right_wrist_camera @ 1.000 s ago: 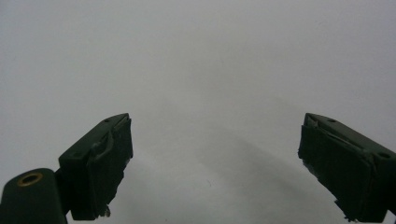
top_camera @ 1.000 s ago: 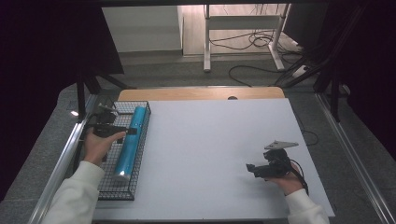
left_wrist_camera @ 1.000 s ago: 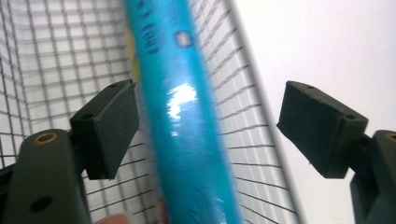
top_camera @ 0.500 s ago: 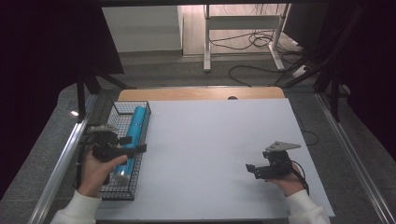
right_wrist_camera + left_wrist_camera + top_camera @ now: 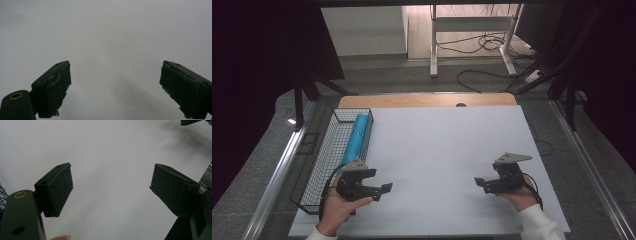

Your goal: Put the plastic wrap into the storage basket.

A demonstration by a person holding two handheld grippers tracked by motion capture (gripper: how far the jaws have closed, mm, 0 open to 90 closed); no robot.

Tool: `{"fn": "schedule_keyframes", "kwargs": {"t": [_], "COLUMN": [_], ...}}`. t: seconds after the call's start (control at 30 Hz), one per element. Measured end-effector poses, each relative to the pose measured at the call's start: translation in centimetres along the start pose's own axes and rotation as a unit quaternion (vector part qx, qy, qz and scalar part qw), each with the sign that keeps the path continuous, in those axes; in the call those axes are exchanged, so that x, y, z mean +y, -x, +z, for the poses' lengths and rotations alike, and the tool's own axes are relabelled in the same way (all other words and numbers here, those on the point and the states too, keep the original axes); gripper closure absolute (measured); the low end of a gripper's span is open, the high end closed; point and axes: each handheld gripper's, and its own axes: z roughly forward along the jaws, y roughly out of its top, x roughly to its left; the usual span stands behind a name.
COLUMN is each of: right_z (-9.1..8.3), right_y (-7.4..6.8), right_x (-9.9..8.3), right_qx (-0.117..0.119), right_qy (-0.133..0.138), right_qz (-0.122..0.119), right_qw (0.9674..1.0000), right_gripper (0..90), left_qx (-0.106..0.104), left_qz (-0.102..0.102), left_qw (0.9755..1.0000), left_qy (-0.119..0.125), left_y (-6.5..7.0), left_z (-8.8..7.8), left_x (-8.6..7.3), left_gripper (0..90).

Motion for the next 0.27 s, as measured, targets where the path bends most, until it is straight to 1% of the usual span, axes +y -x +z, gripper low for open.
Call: {"fn": "schedule_keyframes", "kwargs": {"t": [0.17,0.27], "right_z": [0.02,0.09], "right_y": [-0.04,-0.07], "right_x": [0.00,0.02], "right_qx": [-0.001,-0.001], "right_qy": [0.000,0.001], "right_qz": [-0.003,-0.006], "right_qw": [1.0000,1.0000], "right_gripper": [10.2,10.2], "left_qx": [0.003,0.005], "left_qz": [0.005,0.003], "left_qw": [1.0000,1.0000], "left_qy": [-0.007,-0.007], "left_y": [0.28,0.14], "left_z": [0.28,0.35], "left_x": [-0.25,-0.32], "left_gripper": [17.8,17.8]}}
